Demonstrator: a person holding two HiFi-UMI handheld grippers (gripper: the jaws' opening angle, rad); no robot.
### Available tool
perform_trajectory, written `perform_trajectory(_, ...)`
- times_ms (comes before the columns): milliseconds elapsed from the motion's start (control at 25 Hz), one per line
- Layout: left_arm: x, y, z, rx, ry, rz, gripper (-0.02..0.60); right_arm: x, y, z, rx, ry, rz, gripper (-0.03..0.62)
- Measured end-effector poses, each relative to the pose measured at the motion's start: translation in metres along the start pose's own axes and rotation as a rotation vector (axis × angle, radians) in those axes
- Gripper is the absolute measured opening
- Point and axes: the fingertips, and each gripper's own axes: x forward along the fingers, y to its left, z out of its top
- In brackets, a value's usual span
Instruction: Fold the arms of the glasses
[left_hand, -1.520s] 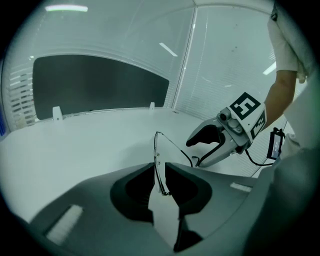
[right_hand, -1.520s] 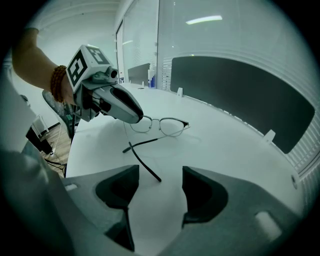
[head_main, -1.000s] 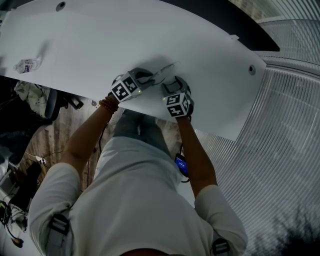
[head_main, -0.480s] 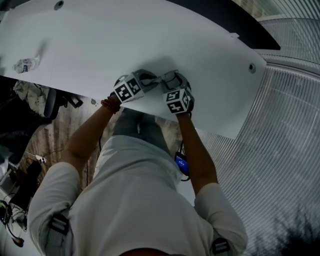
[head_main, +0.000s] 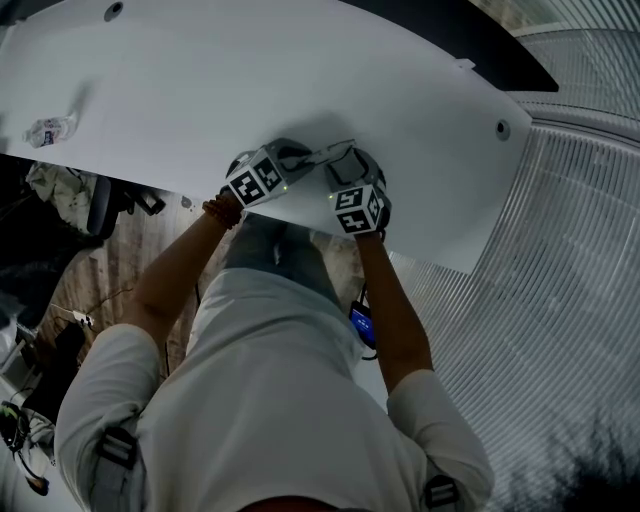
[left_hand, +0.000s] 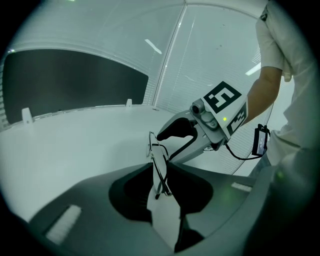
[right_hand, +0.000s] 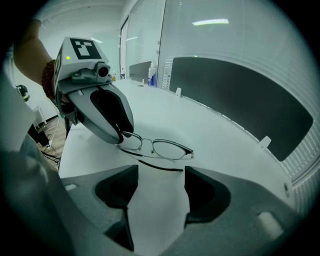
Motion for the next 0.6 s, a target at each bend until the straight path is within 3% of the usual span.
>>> perform_trajectory(600,0.008,-0.012,-0.008,0.008,0.014,0.025,0.084,-0.028,0.004,-0.036,0.13,-0.022,-0.026,0.281)
